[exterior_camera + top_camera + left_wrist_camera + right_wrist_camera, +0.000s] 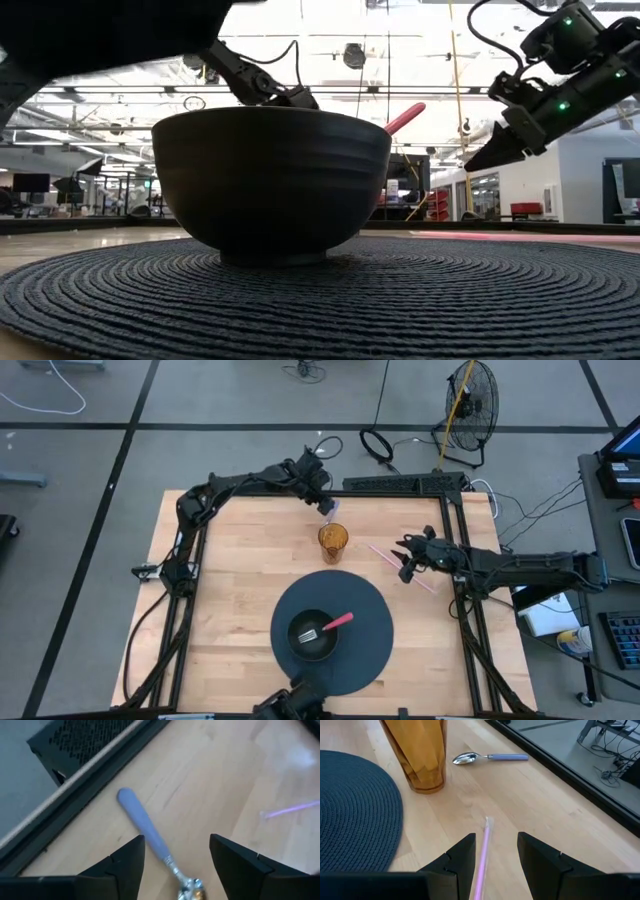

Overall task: Pick & Place Utensil
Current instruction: Put the violet spoon into the black bowl

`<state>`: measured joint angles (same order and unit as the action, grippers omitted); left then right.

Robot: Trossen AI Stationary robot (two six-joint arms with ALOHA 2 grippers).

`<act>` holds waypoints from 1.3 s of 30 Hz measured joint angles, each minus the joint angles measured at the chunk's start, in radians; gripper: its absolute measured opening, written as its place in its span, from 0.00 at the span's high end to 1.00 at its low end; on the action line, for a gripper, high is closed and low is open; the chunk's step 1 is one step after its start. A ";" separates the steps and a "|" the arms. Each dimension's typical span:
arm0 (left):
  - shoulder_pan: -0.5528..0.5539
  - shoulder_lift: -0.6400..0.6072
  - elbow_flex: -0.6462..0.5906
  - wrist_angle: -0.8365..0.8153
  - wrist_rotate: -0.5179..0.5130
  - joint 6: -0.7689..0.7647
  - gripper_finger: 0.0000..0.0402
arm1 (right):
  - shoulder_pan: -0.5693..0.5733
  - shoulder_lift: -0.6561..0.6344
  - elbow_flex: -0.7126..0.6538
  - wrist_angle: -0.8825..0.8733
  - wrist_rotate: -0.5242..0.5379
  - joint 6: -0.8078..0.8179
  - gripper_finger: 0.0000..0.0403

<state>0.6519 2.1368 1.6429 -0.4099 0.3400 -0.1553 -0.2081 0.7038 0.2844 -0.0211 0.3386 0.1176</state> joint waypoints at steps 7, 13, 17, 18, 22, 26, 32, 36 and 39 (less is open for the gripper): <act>-0.042 0.000 0.097 -0.042 -0.035 -0.002 0.46 | 0.000 -0.043 -0.023 -0.005 0.000 -0.005 0.64; -0.051 0.031 0.119 -0.085 -0.053 -0.008 0.44 | 0.000 -0.076 -0.048 -0.006 -0.002 -0.005 0.64; -0.050 0.078 0.119 -0.078 -0.044 -0.029 0.44 | 0.000 -0.098 -0.055 -0.005 -0.003 -0.006 0.64; -0.050 0.089 0.119 -0.075 -0.042 -0.031 0.44 | 0.000 -0.102 -0.055 -0.006 -0.003 -0.006 0.64; -0.040 0.106 0.119 -0.078 -0.050 -0.021 0.44 | 0.001 -0.110 -0.055 -0.009 -0.023 -0.006 0.64; -0.036 0.101 0.119 -0.097 -0.133 0.017 0.44 | 0.001 -0.110 -0.055 -0.010 -0.030 -0.006 0.64; -0.061 0.102 0.119 -0.104 -0.184 0.078 0.44 | 0.001 -0.110 -0.055 -0.010 -0.030 -0.006 0.64; -0.072 0.102 0.119 -0.110 -0.193 0.112 0.44 | 0.000 -0.110 -0.055 -0.010 -0.030 -0.006 0.64; -0.072 0.102 0.119 -0.113 -0.196 0.120 0.44 | 0.000 -0.110 -0.055 -0.011 -0.030 -0.001 0.64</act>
<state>0.5797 2.2391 1.7615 -0.5227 0.1438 -0.0349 -0.2077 0.5934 0.2295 -0.0320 0.3088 0.1168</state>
